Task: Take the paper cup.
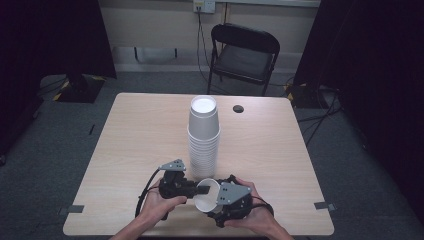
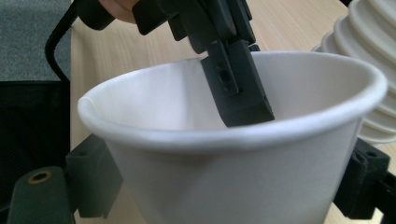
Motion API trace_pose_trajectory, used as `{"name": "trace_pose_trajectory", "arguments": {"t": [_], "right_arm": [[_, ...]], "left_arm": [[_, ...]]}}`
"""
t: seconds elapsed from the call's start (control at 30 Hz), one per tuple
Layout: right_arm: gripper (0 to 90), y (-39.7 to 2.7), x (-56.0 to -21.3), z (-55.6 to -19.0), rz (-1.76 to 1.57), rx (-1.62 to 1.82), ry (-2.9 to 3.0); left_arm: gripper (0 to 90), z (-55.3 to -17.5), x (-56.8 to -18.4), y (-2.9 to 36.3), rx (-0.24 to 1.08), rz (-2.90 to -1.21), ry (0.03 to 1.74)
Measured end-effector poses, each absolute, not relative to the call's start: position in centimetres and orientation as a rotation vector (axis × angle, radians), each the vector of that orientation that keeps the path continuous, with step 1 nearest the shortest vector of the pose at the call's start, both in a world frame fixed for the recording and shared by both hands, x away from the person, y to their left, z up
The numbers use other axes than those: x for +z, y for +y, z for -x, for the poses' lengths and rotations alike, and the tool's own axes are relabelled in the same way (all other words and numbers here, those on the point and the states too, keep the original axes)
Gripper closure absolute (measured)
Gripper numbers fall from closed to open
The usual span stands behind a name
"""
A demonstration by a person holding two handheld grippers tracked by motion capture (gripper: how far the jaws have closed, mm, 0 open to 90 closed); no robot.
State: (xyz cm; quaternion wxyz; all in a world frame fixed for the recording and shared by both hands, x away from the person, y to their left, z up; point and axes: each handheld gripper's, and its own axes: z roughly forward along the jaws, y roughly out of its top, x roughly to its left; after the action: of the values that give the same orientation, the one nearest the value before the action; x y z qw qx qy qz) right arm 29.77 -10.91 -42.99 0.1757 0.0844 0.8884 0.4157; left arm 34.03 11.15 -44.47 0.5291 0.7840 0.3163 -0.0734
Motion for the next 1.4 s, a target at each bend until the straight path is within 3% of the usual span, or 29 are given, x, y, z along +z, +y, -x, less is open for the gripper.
{"name": "trace_pose_trajectory", "arguments": {"t": [0.27, 0.5, 1.17, 1.4], "right_arm": [[13.3, -11.3, -43.0, -30.1, -0.291, 1.204, 2.51], [13.4, -11.6, -43.1, -30.4, -0.343, 1.229, 2.498], [13.5, -13.5, -43.1, -31.4, -0.513, 1.318, 2.441], [13.5, -14.5, -43.2, -31.6, -0.577, 1.357, 2.414]], "left_arm": [[62.6, -34.1, -44.2, 11.7, -0.14, -1.841, 0.74], [47.4, -33.8, -43.8, 12.1, -0.074, -1.808, 0.748], [28.1, -34.0, -43.2, 13.3, 0.038, -1.786, 0.787], [25.4, -33.9, -43.2, 13.2, 0.072, -1.796, 0.783]]}}
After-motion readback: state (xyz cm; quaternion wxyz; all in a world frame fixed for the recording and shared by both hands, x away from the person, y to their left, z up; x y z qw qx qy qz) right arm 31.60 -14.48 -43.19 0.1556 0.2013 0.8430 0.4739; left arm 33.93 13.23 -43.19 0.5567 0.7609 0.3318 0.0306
